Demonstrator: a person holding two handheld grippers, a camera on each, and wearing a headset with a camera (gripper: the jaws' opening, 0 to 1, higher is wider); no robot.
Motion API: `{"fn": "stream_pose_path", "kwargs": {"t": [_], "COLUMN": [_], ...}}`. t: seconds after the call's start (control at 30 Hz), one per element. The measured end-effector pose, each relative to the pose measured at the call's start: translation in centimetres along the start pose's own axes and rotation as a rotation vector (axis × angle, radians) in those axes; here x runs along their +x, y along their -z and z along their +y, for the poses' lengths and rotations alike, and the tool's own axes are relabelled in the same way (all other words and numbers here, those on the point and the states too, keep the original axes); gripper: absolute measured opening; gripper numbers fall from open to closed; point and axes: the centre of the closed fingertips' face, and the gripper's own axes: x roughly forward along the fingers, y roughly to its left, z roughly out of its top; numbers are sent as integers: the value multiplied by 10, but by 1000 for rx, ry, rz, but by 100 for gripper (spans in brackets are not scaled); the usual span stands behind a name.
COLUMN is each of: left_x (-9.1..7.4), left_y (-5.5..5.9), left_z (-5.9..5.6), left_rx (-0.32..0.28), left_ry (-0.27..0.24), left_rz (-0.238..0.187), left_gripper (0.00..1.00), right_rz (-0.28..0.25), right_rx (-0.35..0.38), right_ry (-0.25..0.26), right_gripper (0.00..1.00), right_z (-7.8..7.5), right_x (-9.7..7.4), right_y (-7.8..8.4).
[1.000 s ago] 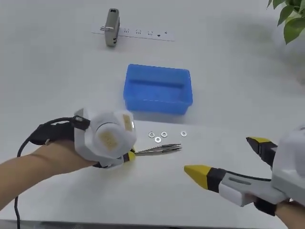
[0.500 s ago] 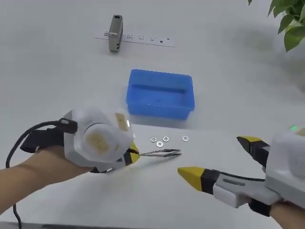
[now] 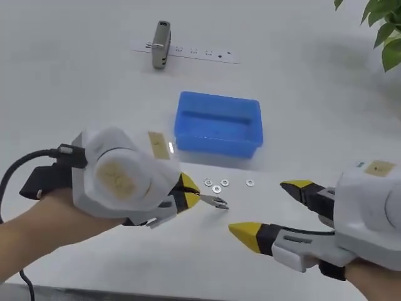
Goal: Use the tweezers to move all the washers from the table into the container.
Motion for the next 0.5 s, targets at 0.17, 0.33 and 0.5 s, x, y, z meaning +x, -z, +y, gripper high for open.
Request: {"fn": "stream_pose_path", "kwargs": {"t": [0.17,0.33,0.5], "left_x": [-12,-23,-36], "left_y": [-18,-30,-44], "left_z": [-1,-5,-17], "left_rx": [-7,7,42], "left_ry": [7,31,88], "left_rz": [-36,-58,-75], "left_gripper": [0,0,0], "right_rz": [29,9,-9], "right_rx": [-53,-83,-211], "right_ry": [-108,-237,-320], "right_gripper": [43,25,24], "right_z": [18,39,50], "right_x": [9,17,18], "right_y": [0,-11,-29]}}
